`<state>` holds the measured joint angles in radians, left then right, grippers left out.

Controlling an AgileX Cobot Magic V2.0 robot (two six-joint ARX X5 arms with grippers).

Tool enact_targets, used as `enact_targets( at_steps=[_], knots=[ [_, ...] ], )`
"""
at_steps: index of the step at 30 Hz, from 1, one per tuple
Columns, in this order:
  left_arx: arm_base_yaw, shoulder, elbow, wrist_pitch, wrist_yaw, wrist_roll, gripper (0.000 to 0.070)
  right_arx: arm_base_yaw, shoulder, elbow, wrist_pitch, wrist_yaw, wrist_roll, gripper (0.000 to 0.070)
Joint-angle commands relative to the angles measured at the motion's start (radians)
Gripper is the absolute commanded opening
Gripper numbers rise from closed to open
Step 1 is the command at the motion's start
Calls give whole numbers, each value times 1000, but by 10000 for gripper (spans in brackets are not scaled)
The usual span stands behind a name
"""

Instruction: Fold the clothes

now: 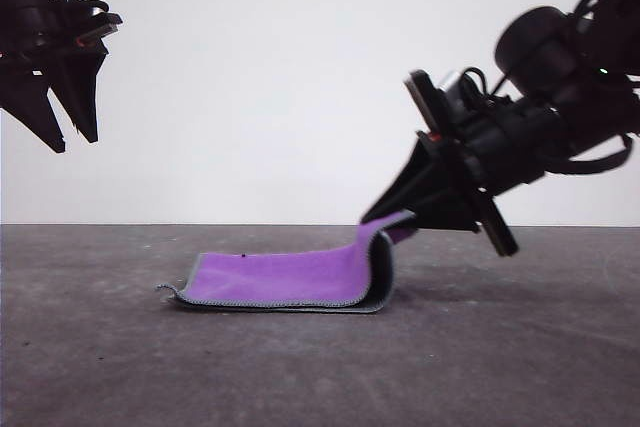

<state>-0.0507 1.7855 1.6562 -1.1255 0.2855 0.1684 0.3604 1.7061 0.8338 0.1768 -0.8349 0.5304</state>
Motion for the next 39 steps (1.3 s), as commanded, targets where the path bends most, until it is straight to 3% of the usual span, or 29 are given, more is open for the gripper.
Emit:
enact_targets(
  at_steps=[1, 9, 31, 32, 35, 37, 39],
  knots=[
    [-2, 16, 22, 4, -1, -2, 244, 33, 18, 26, 14, 5, 12, 2],
    [-2, 16, 22, 4, -1, -1, 244, 121, 24, 87, 15, 79, 13, 2],
    [-2, 16, 22, 5, -1, -1, 244, 194, 216, 243, 18, 71, 38, 6],
    [-2, 16, 22, 6, -1, -1, 244, 194, 216, 243, 17, 64, 38, 18],
    [-2, 16, 22, 10, -1, -1, 244, 193, 216, 243, 18, 65, 38, 269],
    [-2, 16, 22, 10, -1, -1, 244, 194, 216, 243, 18, 64, 38, 397],
    [-2, 16, 22, 10, -1, -1, 244, 194, 216, 243, 18, 61, 38, 408]
  ],
)
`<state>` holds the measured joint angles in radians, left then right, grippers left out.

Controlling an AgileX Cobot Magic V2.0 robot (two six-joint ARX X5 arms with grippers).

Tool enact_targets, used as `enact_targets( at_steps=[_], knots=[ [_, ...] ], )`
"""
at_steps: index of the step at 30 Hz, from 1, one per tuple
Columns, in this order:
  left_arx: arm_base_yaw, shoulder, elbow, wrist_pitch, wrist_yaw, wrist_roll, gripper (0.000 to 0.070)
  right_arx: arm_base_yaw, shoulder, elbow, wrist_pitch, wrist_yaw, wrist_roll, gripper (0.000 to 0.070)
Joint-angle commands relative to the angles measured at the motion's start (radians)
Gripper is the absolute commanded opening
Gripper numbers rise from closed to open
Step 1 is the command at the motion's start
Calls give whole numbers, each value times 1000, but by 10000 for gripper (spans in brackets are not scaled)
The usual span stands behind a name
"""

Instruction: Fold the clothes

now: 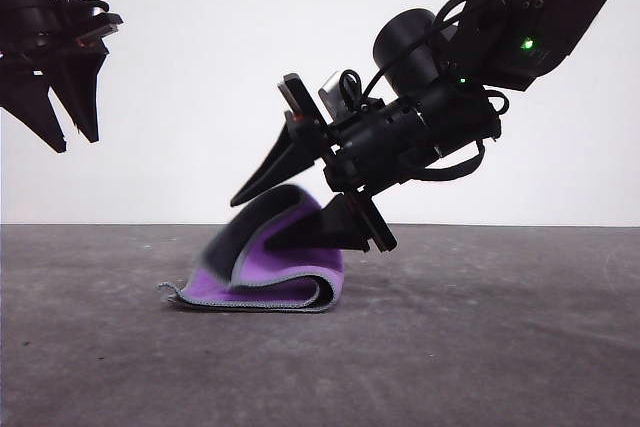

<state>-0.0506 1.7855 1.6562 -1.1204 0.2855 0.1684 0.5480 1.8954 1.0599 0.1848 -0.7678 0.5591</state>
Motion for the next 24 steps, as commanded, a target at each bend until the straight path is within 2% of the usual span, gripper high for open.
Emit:
enact_targets(
  at_steps=[1, 10, 15, 20, 24],
  knots=[
    [-2, 16, 22, 6, -1, -1, 244, 6, 26, 16, 10, -10, 9, 408],
    [-2, 16, 22, 6, -1, -1, 244, 6, 26, 17, 10, -24, 6, 409],
    [-2, 16, 22, 7, -1, -1, 244, 5, 26, 29, 10, -75, 5, 420],
    [-2, 16, 22, 7, -1, -1, 244, 2, 26, 77, 8, -147, 10, 484],
    [-2, 16, 22, 6, -1, -1, 244, 0, 26, 118, -6, -168, 9, 495]
  ],
)
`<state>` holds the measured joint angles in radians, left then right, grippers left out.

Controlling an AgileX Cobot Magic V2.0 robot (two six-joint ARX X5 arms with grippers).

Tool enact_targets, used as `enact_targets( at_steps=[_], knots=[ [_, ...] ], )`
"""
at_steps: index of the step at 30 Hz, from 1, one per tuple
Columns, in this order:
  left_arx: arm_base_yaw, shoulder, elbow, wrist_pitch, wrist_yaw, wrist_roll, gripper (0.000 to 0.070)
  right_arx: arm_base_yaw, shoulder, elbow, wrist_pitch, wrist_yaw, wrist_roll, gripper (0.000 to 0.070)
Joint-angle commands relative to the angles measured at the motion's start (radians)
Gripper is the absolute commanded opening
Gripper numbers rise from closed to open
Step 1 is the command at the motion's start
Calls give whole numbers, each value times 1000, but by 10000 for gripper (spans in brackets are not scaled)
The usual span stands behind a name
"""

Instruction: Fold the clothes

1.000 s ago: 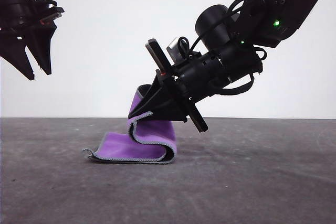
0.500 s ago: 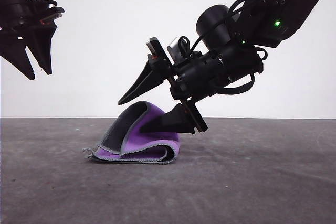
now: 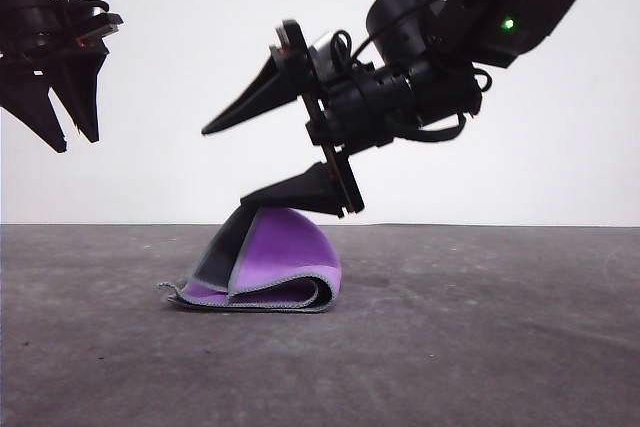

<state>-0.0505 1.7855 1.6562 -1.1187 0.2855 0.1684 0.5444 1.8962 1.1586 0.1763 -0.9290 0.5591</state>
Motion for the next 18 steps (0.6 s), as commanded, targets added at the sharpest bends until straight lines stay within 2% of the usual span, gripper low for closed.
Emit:
enact_targets(
  at_steps=[1, 9, 14, 18],
  knots=[
    [-2, 16, 22, 4, -1, -1, 244, 2, 25, 28, 2, -9, 9, 495],
    [-2, 16, 22, 6, -1, -1, 244, 0, 25, 82, 0, -68, 10, 496],
    [-1, 16, 22, 4, -1, -1, 244, -38, 17, 118, -106, -173, -25, 517],
    [-1, 16, 22, 5, -1, -1, 244, -69, -11, 119, -136, -216, -46, 547]
  ],
)
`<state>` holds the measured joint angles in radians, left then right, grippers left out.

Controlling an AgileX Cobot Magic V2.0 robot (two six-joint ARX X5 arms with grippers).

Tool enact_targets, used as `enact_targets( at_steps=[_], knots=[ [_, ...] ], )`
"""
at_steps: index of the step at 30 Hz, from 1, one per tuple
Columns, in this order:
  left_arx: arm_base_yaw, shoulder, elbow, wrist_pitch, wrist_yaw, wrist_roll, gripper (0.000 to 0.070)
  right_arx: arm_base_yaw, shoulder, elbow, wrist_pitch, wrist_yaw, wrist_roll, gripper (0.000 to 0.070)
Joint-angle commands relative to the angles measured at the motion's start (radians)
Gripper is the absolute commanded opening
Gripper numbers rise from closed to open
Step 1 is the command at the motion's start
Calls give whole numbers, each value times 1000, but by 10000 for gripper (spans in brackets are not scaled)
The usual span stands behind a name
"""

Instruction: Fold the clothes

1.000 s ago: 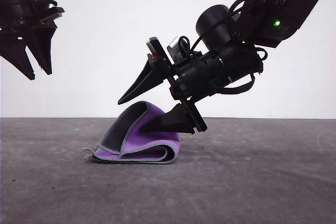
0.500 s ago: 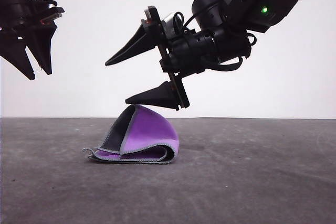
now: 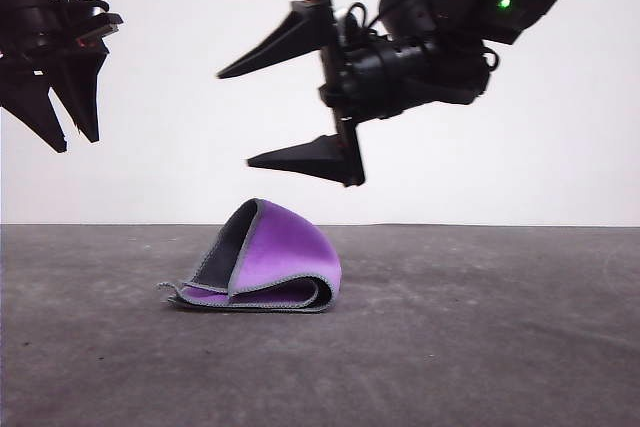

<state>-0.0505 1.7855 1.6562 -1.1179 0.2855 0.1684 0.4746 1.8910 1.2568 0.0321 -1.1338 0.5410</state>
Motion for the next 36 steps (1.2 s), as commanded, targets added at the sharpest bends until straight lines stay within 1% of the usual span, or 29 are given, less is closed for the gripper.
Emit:
enact_targets(
  at_steps=[1, 2, 4, 8, 11, 14, 16, 17, 19, 22, 26, 31, 36],
  knots=[
    [-1, 16, 22, 5, -1, -1, 244, -5, -17, 21, 6, -12, -33, 563],
    [-1, 16, 22, 5, -1, -1, 245, -11, -31, 21, 2, -10, -48, 579],
    [-1, 16, 22, 4, -1, -1, 251, -23, -70, 21, -20, 33, -84, 613],
    [-1, 12, 22, -10, -1, -1, 323, -52, -169, 21, -123, 164, -199, 623],
    [-1, 1, 22, -17, -1, 0, 326, -78, -260, 21, -262, 332, -326, 623],
    [-1, -23, 22, -20, -1, 2, 326, -106, -347, 21, -419, 554, -461, 623],
    [-1, -49, 22, -19, -1, 5, 326, -129, -400, 21, -518, 683, -541, 623],
    [-1, -62, 22, -19, -1, 6, 326, -141, -421, 21, -556, 728, -567, 623],
    [-1, -92, 22, -19, -1, 7, 326, -169, -457, 21, -617, 785, -607, 622],
    [-1, -132, 22, -24, 0, 7, 326, -219, -504, 21, -692, 822, -640, 622],
    [-1, -173, 21, -47, -1, 11, 326, -290, -554, 20, -766, 828, -665, 622],
    [-1, -201, 20, -60, -1, 14, 326, -363, -582, 18, -804, 827, -684, 622],
    [-1, -201, 20, -41, -1, 14, 326, -399, -585, 18, -804, 824, -682, 621]
  ],
)
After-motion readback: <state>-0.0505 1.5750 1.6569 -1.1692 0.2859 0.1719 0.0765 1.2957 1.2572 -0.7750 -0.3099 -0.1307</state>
